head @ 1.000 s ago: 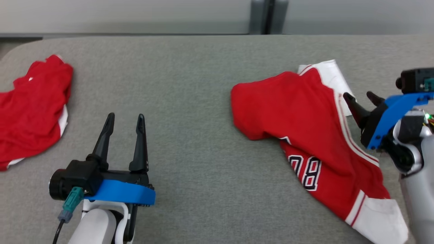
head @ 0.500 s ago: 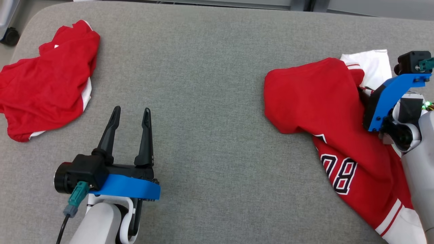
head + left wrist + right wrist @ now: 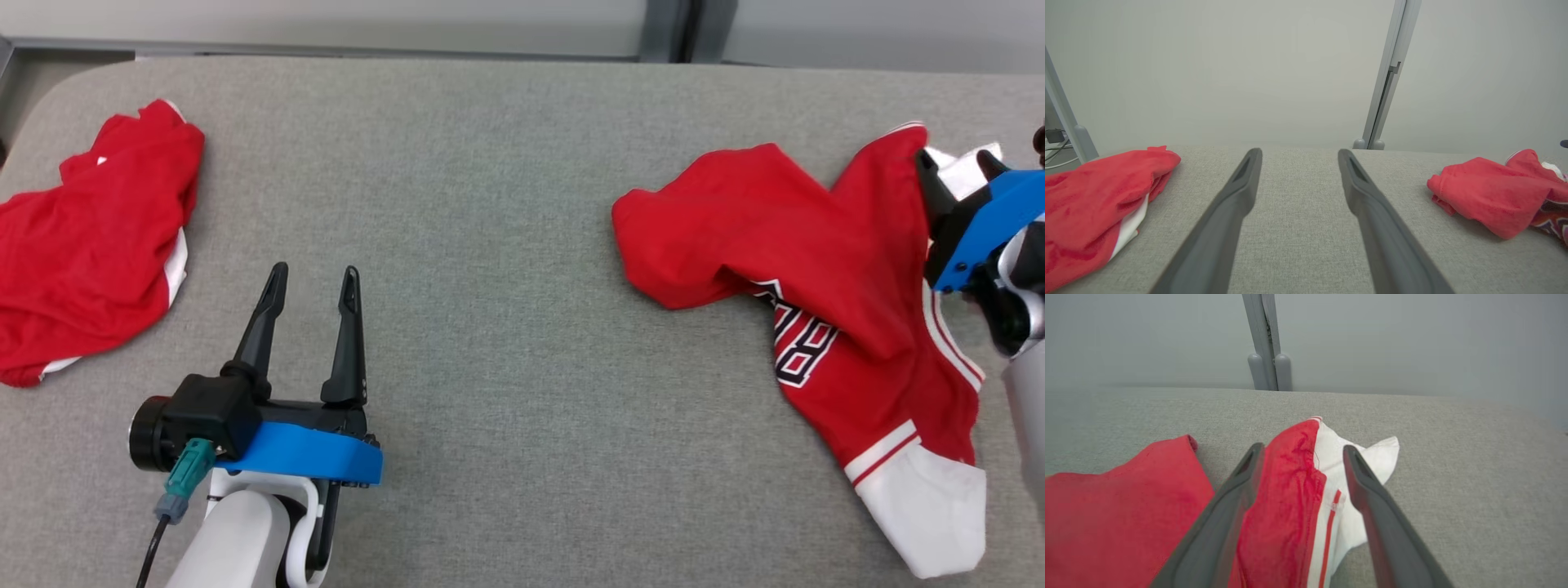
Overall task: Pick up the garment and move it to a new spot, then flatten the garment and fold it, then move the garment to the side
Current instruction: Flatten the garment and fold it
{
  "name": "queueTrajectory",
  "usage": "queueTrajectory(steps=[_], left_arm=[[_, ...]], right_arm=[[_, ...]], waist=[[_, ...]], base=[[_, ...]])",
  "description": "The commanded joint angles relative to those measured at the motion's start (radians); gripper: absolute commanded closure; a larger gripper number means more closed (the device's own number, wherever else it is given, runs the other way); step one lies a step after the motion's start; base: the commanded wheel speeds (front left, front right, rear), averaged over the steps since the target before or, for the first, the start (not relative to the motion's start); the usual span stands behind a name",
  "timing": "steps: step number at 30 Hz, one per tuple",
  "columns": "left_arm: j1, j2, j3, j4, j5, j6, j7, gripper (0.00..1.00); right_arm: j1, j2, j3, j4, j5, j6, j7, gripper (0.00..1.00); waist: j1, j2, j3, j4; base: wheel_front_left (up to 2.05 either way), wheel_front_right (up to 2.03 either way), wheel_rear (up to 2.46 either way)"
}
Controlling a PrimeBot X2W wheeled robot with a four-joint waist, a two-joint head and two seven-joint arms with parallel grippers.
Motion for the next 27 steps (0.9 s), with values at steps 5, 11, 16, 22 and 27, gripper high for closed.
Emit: queueTrajectory(steps=[5,11,16,22,27], left_arm=[[0.027,0.017,0.016,0.015,-0.003,0.010,-0.004,0.00],[0.075,0.035,0.039,0.024,-0.018,0.028,-0.003,0.00],[0.113,0.050,0.057,0.027,-0.030,0.042,-0.004,0.00],[0.142,0.055,0.067,0.039,-0.042,0.049,0.003,0.00],[0.039,0.058,0.034,0.055,-0.055,0.026,0.131,0.00]], right_arm=[[0.113,0.029,0.038,-0.092,0.035,0.000,-0.135,0.00],[0.362,0.034,0.103,-0.351,0.019,0.000,-0.297,0.00],[0.579,0.080,0.082,-0.582,-0.034,0.000,-0.346,0.00],[0.747,0.189,0.020,-0.752,-0.061,0.000,-0.313,0.00],[0.772,0.218,0.031,-0.824,-0.066,0.000,-0.273,0.00]], waist=[[-0.0001,0.0000,-0.081,-0.058],[-0.0001,0.0000,-0.156,-0.129],[-0.0001,0.0000,-0.179,-0.175],[-0.0001,0.0000,-0.186,-0.207],[-0.0001,0.0000,-0.147,-0.229]], base=[[0.00,0.00,0.00],[0.00,0.00,0.00],[0.00,0.00,0.00],[0.00,0.00,0.00],[0.00,0.00,0.00]])
